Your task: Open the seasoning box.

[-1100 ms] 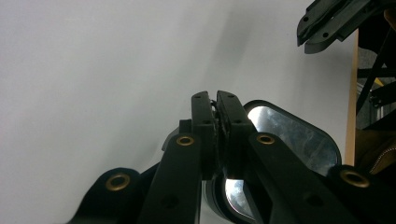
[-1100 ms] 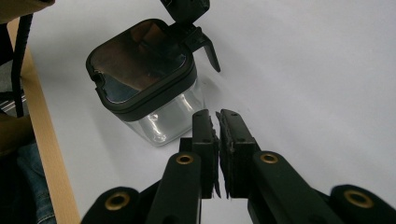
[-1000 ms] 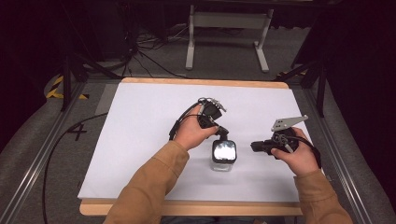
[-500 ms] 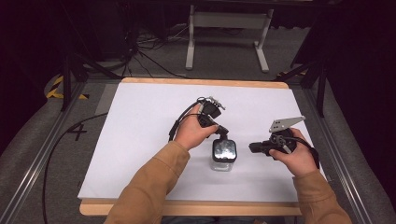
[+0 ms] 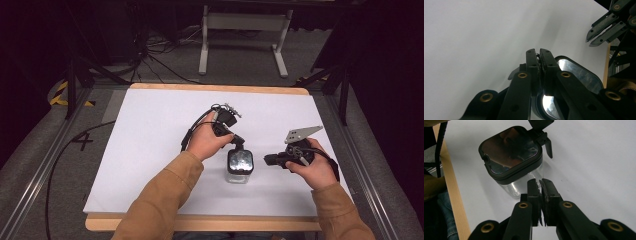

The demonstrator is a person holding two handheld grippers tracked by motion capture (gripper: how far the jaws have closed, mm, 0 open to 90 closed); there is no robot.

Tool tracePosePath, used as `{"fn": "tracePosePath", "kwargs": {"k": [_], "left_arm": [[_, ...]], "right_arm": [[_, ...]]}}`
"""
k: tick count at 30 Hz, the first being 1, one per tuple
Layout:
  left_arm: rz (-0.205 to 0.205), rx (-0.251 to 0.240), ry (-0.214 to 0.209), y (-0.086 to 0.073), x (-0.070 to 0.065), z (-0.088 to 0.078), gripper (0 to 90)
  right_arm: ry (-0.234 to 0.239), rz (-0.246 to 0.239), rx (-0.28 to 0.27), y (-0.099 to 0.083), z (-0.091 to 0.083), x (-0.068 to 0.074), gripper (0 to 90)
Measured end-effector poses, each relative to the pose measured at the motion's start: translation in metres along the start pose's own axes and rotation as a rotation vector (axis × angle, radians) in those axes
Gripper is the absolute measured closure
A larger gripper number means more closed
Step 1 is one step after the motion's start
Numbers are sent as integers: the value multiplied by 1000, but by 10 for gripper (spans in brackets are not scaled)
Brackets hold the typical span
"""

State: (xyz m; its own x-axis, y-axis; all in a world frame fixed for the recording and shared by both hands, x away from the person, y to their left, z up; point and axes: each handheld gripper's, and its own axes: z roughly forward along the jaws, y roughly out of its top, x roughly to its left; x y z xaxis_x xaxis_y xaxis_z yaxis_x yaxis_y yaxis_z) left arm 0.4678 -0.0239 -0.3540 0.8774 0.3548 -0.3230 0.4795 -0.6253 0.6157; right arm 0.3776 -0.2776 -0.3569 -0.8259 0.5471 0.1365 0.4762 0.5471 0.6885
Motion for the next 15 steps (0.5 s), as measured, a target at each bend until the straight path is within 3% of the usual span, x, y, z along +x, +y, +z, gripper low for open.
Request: {"fn": "tracePosePath", "kwargs": {"k": [15], "left_arm": [[-27, 2, -22, -1, 2, 0, 865]], "right_arm": [[24, -28, 30, 2, 5, 6, 893]]}}
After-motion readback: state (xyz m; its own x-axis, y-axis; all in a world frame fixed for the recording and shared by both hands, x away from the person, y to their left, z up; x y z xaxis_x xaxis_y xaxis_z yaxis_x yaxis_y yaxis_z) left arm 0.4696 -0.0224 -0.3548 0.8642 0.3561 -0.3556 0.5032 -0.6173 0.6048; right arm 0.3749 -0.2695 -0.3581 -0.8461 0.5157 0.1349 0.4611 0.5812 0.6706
